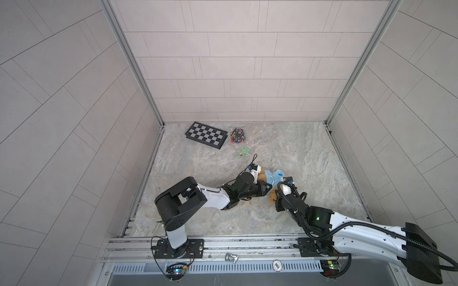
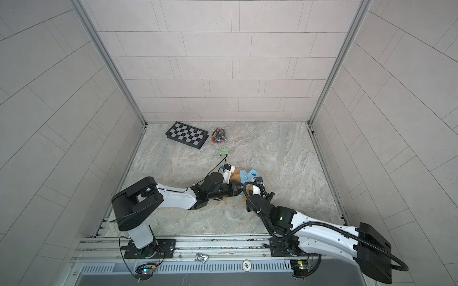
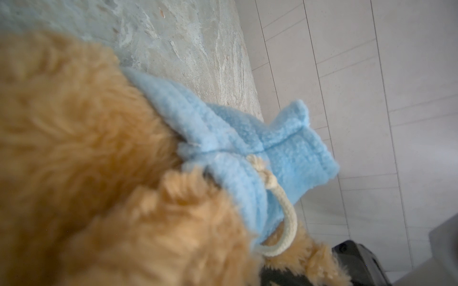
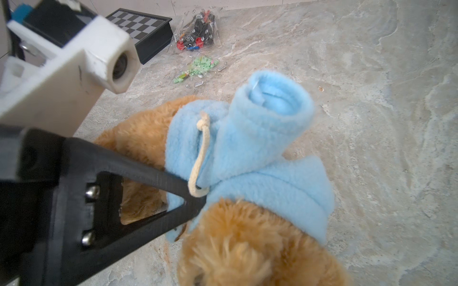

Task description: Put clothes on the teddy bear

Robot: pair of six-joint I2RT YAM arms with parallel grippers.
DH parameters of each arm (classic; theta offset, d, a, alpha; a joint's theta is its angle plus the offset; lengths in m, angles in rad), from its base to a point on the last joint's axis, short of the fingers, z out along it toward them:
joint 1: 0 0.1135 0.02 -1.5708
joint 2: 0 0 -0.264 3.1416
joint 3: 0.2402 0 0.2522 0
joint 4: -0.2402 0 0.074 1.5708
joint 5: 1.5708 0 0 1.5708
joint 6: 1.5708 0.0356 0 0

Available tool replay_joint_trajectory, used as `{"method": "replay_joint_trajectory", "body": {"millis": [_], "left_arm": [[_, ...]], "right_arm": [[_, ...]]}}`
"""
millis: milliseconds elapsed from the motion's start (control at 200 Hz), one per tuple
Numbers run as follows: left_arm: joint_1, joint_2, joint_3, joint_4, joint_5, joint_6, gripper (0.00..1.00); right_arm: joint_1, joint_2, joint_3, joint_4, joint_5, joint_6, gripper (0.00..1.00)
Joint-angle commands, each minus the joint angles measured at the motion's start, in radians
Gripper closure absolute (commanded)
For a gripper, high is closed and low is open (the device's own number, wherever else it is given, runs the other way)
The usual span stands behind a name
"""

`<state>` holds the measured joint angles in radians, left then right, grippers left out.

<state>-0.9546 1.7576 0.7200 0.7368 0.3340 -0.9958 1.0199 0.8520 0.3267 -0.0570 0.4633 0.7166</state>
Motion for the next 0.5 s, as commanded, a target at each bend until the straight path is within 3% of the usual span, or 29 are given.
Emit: {"method": "replay_joint_trajectory", "body": {"millis": [0,180,325,451,496], "left_arm": [[-0.018,-0.019,-0.015,0.039,0.058,-0.012,0.96],[0.017,-0.125,-0.113,0.051,0.037,-0.006,0.91],[0.024,-0.133,-0.093,0.027,0.050,0.013,0.92],[0.028,-0.111,-0.073,0.061,0.051,-0.007,0.75],[0.030,-0.107,-0.065,0.065,0.050,-0.008,0.73]], "right_arm": [[0.012,-0.009,-0.004,0.043,-0.098,0.022,1.00],[0.008,-0.030,-0.018,0.025,-0.092,0.030,1.00],[0.006,-0.014,-0.016,0.034,-0.105,0.033,1.00],[0.006,-0.007,-0.015,0.039,-0.110,0.034,1.00],[0.006,-0.009,-0.015,0.035,-0.109,0.033,1.00]]}}
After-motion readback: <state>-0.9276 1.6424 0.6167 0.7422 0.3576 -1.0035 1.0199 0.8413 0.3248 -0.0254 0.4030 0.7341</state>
